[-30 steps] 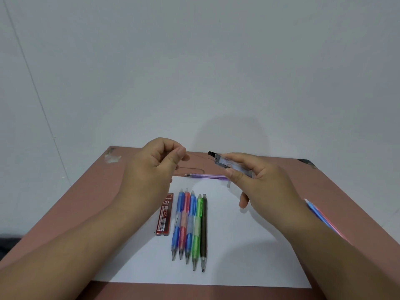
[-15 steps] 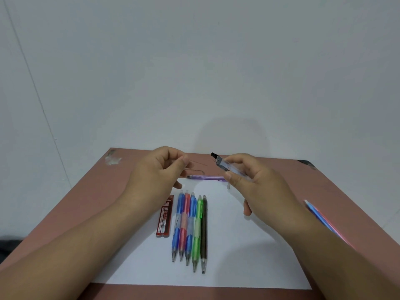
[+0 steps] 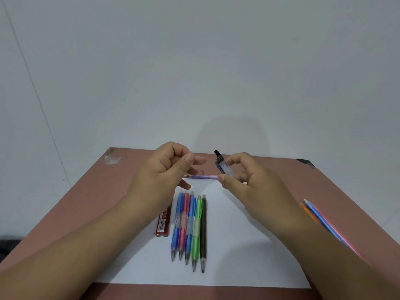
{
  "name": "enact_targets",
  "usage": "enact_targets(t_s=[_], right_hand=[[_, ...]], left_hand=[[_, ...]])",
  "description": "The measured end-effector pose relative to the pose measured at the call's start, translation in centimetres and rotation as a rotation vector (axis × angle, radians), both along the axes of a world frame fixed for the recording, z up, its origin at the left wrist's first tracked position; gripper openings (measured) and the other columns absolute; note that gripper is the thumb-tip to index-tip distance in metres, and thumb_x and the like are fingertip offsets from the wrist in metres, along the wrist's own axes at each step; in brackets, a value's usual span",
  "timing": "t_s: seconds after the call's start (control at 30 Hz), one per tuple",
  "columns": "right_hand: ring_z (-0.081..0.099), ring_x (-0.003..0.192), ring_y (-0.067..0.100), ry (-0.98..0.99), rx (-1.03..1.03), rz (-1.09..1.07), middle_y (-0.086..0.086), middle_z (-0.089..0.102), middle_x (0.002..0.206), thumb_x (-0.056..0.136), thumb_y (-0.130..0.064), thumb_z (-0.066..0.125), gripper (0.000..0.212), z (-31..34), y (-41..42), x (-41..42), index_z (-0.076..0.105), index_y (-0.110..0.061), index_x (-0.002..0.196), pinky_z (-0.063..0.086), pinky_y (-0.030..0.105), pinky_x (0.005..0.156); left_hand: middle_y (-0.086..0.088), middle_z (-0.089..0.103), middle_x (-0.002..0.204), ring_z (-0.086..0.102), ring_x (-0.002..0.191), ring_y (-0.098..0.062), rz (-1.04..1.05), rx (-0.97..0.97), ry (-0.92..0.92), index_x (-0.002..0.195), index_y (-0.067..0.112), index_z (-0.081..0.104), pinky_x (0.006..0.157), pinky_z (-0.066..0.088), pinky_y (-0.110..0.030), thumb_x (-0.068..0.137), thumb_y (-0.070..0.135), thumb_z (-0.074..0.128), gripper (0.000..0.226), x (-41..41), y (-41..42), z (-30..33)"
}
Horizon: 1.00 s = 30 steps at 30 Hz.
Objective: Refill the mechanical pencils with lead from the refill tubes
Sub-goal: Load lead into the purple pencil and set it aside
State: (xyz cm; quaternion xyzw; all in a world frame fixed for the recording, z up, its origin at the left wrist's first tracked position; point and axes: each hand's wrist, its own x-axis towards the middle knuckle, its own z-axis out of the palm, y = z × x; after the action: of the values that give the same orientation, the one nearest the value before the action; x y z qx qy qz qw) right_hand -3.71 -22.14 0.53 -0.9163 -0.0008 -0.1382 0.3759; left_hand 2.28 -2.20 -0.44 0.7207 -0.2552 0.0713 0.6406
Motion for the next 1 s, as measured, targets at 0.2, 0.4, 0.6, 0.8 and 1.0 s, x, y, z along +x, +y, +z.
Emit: enact_targets(t_s=[0.2,0.4,0.6,0.8,1.0], right_hand=[[0.061,0.084,-0.001,-0.038,-0.035,-0.008,-0.019,0.065,0.091,0.095,-0.049,0.063,0.017,0.0,0.2,0.0,0.056,-0.046,0.11,0.043,0.013,0.059],[0.057,0.071,-0.01,-0.107,-0.051,-0.009,-0.019,0.065,0.088,0.091,-0.044,0.071,0.016,-0.5,0.2,0.3,0.067,-0.04,0.106,0.04,0.008,0.058],[0.053,0.07,-0.011,-0.12,-0.061,0.0,-0.018,0.065,0.088,0.089,-0.04,0.074,0.015,-0.6,0.1,0.2,0.069,-0.04,0.104,0.041,0.009,0.055],[0.056,0.084,-0.01,-0.185,-0.078,-0.056,-0.022,0.063,0.091,0.09,-0.033,0.075,0.022,-0.4,-0.6,0.5,0.071,-0.04,0.111,0.042,0.003,0.065],[0.056,0.083,-0.01,-0.199,-0.071,-0.101,-0.019,0.065,0.092,0.09,-0.032,0.075,0.023,-0.5,-1.0,0.8,0.073,-0.036,0.112,0.042,0.002,0.065]], left_hand=[[0.01,0.076,0.11,0.072,0.096,-0.018,-0.066,0.043,-0.063,0.102,0.009,0.057,0.069,0.057,-0.029,0.101,0.023,0.05,0.015,-0.2,0.0,-0.2],[0.012,0.076,0.101,0.072,0.093,-0.017,-0.056,0.037,-0.074,0.096,0.018,0.059,0.072,0.055,-0.037,0.092,0.038,0.052,0.022,-0.2,-0.2,-0.4],[0.009,0.077,0.096,0.072,0.09,-0.015,0.002,0.038,-0.045,0.096,0.02,0.061,0.07,0.054,-0.035,0.093,0.039,0.054,0.02,-0.1,-0.1,-0.3],[0.017,0.074,0.083,0.066,0.074,0.002,0.178,0.13,0.004,0.09,0.027,0.07,0.062,0.049,-0.018,0.097,0.031,0.062,0.011,0.4,0.5,-0.3],[0.019,0.074,0.085,0.068,0.072,0.003,0.064,0.317,0.148,0.08,0.039,0.075,0.062,0.05,-0.017,0.09,0.036,0.069,0.013,0.7,0.1,-1.1]])
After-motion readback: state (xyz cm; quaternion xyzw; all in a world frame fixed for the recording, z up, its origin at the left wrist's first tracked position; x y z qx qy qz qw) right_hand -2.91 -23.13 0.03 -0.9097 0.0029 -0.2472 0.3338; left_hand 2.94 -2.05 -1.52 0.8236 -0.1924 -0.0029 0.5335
